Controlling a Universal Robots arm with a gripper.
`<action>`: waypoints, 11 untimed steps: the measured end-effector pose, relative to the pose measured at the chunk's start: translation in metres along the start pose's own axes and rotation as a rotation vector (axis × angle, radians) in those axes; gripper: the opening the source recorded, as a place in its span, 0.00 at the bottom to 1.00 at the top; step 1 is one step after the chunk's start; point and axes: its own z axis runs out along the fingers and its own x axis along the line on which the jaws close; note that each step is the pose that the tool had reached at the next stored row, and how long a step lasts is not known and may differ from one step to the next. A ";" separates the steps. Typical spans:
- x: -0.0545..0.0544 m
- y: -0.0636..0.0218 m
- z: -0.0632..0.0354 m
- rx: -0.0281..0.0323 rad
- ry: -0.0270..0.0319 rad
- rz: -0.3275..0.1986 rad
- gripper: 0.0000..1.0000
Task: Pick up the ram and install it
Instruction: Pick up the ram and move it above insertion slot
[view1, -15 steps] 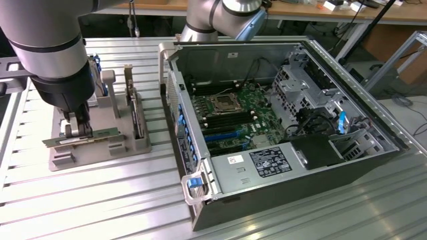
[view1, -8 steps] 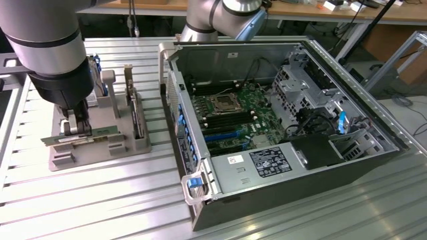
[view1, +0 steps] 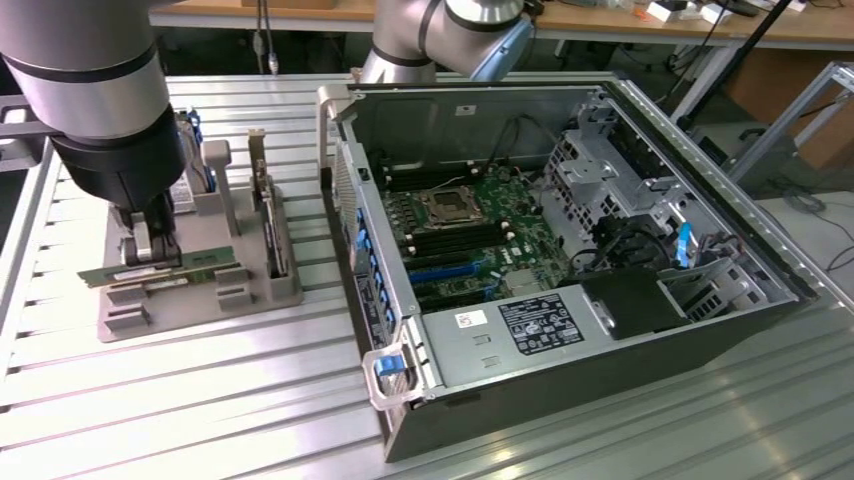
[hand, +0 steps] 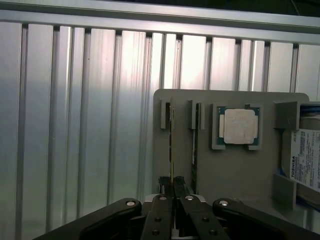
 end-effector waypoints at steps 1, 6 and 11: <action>0.000 0.0000 -0.0005 0.0000 0.0000 0.000 0.12; 0.000 0.0002 -0.0044 0.0000 -0.0002 0.000 0.12; 0.000 0.0003 -0.0092 0.0000 -0.0004 0.000 0.12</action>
